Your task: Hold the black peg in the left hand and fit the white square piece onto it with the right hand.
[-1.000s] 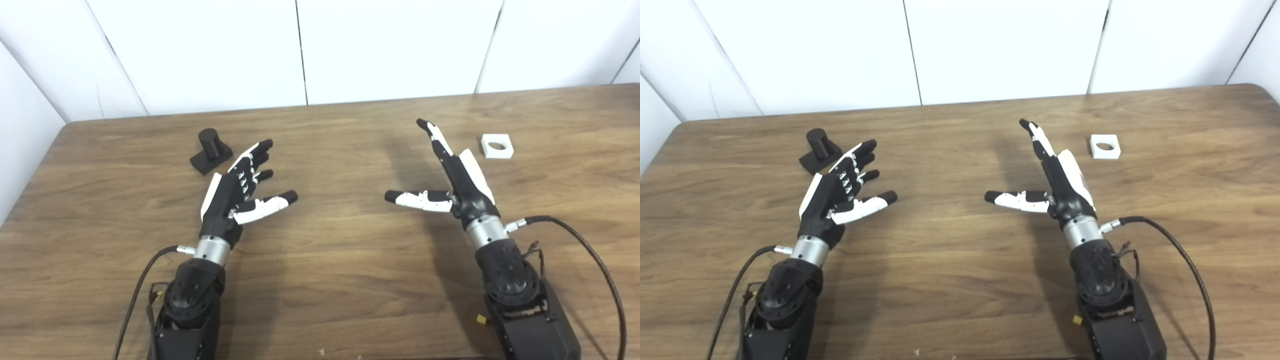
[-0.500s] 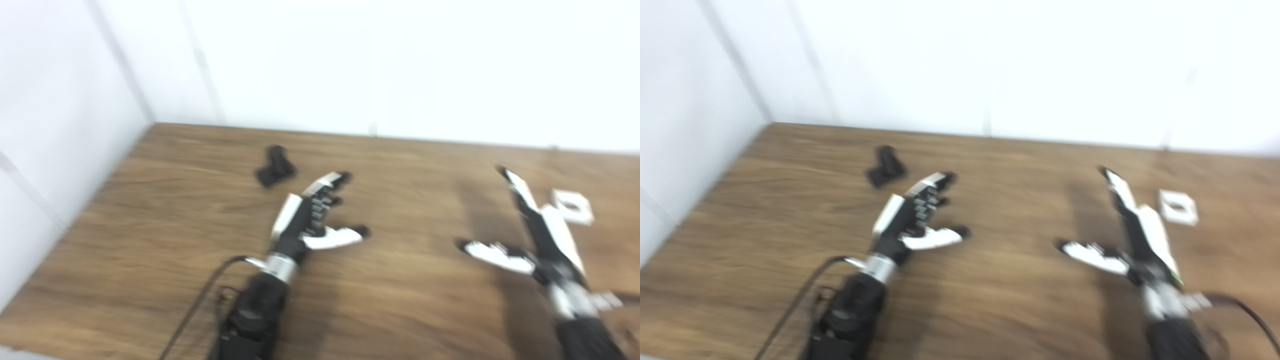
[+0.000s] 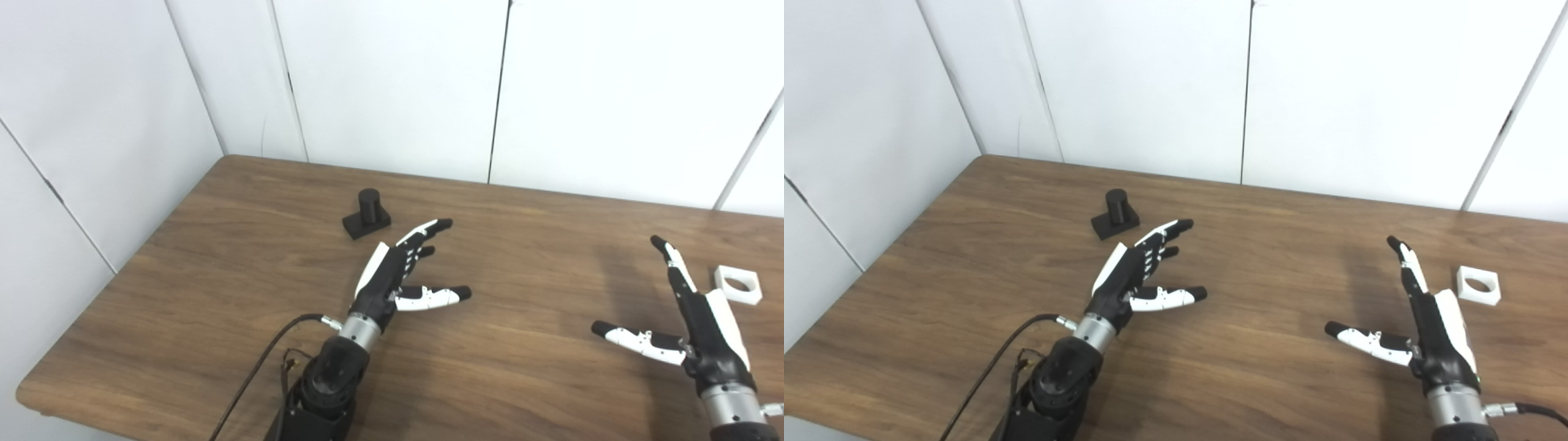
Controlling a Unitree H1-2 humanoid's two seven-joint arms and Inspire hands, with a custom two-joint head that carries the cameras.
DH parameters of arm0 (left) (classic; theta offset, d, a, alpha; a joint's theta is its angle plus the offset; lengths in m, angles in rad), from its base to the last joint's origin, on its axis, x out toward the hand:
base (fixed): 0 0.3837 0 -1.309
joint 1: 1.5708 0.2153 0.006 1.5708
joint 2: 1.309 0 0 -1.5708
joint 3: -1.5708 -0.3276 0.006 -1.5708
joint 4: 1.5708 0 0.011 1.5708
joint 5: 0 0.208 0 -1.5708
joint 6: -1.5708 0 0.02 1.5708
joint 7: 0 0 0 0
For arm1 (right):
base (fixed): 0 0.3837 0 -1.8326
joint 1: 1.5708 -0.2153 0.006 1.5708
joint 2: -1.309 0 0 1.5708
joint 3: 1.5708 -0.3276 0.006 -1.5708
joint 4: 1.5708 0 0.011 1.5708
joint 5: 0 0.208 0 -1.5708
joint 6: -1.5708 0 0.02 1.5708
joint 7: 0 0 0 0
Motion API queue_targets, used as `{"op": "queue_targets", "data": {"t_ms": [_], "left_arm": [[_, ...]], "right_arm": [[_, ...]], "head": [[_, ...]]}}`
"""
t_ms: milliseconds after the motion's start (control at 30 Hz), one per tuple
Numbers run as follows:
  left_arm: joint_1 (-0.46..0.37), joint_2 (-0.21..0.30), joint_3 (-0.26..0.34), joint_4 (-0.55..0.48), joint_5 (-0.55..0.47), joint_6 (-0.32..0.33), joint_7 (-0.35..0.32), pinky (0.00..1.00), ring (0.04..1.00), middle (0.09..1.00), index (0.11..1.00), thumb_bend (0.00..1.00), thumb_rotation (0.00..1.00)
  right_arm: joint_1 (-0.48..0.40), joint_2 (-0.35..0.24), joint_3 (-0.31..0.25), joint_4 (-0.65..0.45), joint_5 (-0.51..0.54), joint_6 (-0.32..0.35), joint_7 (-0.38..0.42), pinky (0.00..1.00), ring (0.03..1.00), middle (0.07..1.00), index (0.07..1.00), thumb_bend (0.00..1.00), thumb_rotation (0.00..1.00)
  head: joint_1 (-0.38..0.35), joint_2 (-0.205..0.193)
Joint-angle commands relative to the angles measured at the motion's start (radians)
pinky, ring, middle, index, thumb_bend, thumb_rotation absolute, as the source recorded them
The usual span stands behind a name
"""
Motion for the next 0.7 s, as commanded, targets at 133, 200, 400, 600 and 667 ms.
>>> {"op": "queue_targets", "data": {"t_ms": [133,200,400,600,667], "left_arm": [[-0.069,0.048,0.006,-0.091,0.076,0.018,0.016,0.79,0.885,0.908,0.832,0.74,0.05],[-0.086,0.072,0.004,-0.102,0.109,0.022,0.013,0.78,0.885,0.899,0.824,0.73,0.03],[-0.14,0.134,0.008,-0.12,0.235,0.055,0.039,0.78,0.847,0.846,0.788,0.74,0.05],[-0.191,0.185,0.023,-0.125,0.308,0.099,0.04,0.74,0.832,0.849,0.779,0.7,0.07],[-0.208,0.203,0.022,-0.122,0.335,0.108,0.042,0.72,0.821,0.846,0.777,0.7,0.07]], "right_arm": [[-0.031,-0.006,-0.015,-0.044,-0.003,-0.011,-0.005,0.97,1.0,1.0,0.965,0.83,0.19],[-0.03,-0.007,-0.015,-0.053,-0.006,-0.001,-0.002,0.97,1.0,1.0,0.965,0.83,0.19],[-0.03,-0.012,-0.018,-0.061,-0.006,0.014,0.002,0.97,1.0,0.998,0.963,0.83,0.18],[-0.031,-0.019,-0.018,-0.065,-0.006,0.016,0.008,0.96,1.0,0.994,0.962,0.83,0.17],[-0.034,-0.018,-0.018,-0.074,-0.013,0.027,0.009,0.95,1.0,0.99,0.959,0.84,0.17]], "head": [[0.0,0.001],[0.003,0.002],[0.005,0.005],[0.002,0.008],[0.002,0.009]]}}
